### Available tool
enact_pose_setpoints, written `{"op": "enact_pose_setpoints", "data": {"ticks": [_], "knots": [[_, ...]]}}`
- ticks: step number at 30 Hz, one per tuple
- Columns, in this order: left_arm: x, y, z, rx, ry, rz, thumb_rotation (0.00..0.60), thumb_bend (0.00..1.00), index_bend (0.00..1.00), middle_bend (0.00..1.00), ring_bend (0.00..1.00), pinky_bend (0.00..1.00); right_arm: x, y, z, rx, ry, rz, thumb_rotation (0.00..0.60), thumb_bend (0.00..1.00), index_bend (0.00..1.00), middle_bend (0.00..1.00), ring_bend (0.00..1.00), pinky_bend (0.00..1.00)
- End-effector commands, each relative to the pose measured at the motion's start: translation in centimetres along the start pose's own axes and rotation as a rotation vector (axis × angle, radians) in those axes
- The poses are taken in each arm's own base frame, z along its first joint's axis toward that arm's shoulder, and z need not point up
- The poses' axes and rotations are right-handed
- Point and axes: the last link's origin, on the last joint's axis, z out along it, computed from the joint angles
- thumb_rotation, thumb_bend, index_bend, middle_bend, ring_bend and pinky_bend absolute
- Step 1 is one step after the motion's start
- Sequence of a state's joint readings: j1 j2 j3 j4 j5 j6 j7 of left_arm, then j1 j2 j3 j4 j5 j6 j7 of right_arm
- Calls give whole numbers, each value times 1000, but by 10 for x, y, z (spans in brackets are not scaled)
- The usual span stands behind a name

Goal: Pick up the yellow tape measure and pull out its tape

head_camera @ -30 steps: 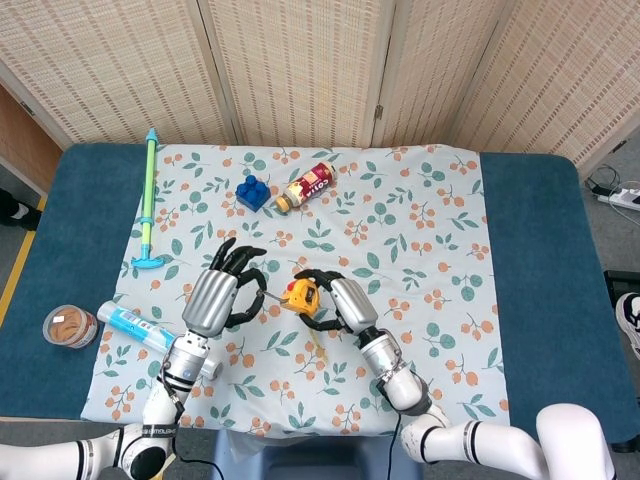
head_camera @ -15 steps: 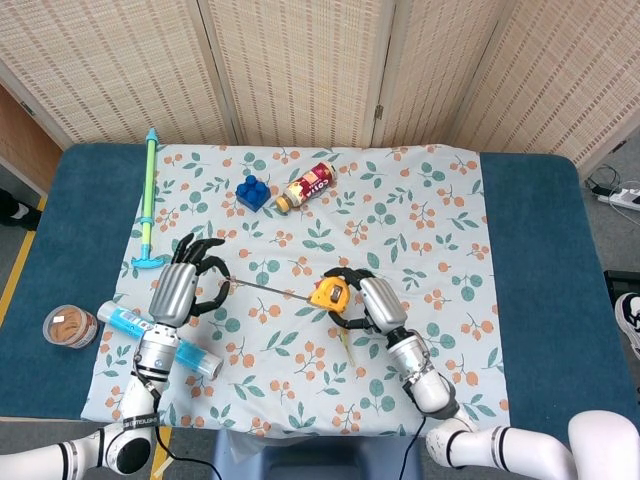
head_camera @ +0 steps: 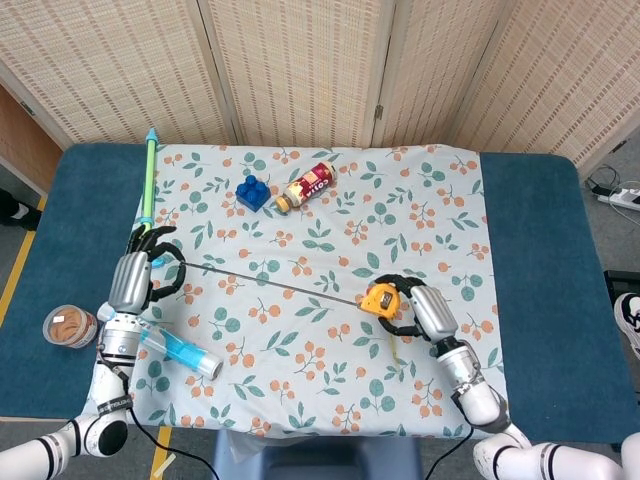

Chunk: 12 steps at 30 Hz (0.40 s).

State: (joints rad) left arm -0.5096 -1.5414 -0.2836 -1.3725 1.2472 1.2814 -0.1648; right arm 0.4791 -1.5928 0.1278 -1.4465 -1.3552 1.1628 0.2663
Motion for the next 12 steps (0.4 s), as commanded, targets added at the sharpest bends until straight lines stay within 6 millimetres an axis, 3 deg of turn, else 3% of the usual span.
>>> {"op": "enact_pose_setpoints", "data": {"ticks": [1,12], "knots": [[7,-13,2,22,7,-19,600,937,576,243,185,0,7,11,-11,-18,7,-3,600,407,490,441,386,229],[17,-35,5,62,5,-43,600,937,576,242,184,0,26,36,-35,-63,27,-22,600,407,490,441,386,229]]}}
